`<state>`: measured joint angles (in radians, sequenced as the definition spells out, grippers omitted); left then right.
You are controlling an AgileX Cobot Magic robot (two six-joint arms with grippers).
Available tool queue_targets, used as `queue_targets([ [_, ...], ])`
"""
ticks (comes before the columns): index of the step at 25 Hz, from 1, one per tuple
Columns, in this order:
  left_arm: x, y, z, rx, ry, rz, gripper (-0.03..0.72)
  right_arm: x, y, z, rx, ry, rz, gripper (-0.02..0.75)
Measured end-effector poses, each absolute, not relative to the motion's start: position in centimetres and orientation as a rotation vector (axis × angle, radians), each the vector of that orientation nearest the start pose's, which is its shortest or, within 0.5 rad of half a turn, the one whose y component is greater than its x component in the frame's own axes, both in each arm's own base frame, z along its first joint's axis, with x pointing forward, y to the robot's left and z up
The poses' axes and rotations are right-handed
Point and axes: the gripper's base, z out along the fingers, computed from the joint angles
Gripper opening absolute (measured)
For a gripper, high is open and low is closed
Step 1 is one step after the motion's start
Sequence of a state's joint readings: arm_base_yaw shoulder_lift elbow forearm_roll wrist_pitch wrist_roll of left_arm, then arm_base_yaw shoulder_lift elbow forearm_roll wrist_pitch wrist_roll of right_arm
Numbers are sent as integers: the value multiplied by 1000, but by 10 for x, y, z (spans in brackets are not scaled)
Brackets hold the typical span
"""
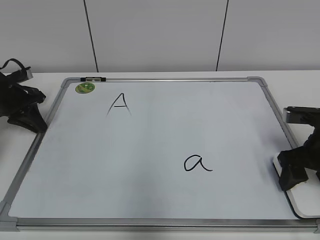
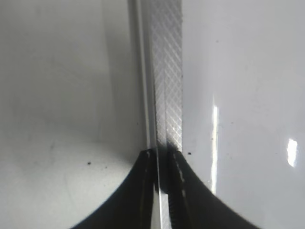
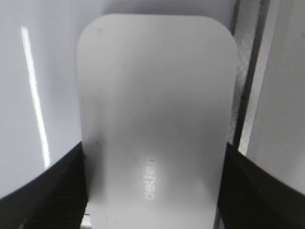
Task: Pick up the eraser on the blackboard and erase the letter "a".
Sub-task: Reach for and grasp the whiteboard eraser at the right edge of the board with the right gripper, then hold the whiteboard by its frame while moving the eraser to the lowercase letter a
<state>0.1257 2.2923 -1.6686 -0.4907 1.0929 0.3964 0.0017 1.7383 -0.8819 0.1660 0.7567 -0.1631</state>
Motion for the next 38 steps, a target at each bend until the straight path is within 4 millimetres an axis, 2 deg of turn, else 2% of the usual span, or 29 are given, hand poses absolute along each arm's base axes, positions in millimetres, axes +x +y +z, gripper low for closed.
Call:
queue_targets([
  [7, 443, 18, 118, 43, 3016, -656, 38, 288, 11, 148, -77, 3086, 175, 545],
  [17, 443, 18, 118, 44, 3017, -654, 38, 302, 15, 171, -98, 3107, 216, 545],
  [21, 443, 18, 118, 45, 3018, -655, 38, 311, 42, 188, -269, 3075, 196, 545],
  [25, 443, 18, 118, 45, 3018, -655, 38, 319, 87, 206, -484, 2991, 197, 545],
  [28, 443, 18, 118, 45, 3018, -655, 38, 327, 111, 211, -577, 2966, 205, 545],
  [31, 443, 18, 118, 45, 3018, -655, 38, 338, 127, 207, -638, 2978, 210, 545],
  [38, 443, 18, 118, 45, 3018, -655, 38, 361, 138, 177, -684, 3028, 209, 545],
])
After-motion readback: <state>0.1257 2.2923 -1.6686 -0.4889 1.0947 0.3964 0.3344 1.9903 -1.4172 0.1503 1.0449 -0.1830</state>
